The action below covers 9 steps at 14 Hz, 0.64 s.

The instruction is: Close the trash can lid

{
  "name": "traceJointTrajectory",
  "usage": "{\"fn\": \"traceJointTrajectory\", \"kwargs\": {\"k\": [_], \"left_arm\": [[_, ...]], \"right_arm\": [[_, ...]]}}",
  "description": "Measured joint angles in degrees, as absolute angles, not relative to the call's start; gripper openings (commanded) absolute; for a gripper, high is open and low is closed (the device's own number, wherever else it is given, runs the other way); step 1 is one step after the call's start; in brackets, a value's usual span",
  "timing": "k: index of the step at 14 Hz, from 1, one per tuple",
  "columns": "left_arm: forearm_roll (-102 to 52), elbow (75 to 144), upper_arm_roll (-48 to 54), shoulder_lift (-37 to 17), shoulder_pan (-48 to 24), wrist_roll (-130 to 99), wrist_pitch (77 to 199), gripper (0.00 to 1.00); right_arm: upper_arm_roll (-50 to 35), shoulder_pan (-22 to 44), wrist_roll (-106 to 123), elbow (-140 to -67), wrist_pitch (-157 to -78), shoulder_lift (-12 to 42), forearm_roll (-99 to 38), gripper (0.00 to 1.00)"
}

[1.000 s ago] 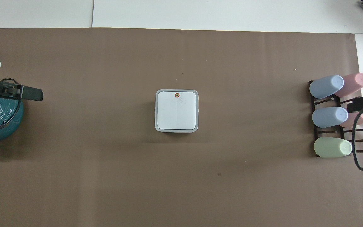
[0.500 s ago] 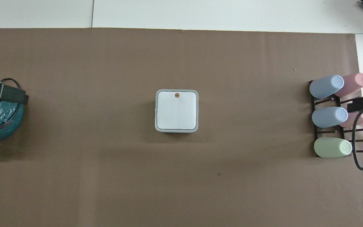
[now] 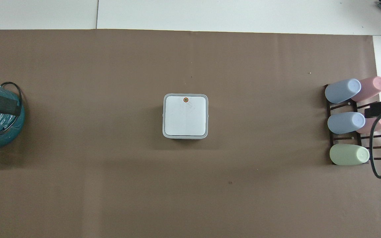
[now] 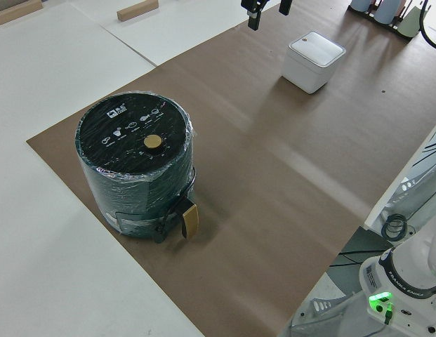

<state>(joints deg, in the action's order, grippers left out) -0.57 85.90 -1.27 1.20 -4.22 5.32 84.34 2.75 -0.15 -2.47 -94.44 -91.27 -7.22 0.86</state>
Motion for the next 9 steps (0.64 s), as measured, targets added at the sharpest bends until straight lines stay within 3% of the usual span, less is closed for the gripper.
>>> {"fn": "traceJointTrajectory", "kwargs": {"k": [9], "left_arm": [[-0.57,86.21,-1.13,1.35,-4.22,5.32,83.85,1.00]], "right_arm": [[2.75,-0.15,-2.47,-94.44,-91.27,-7.22,0.86,1.00]]}}
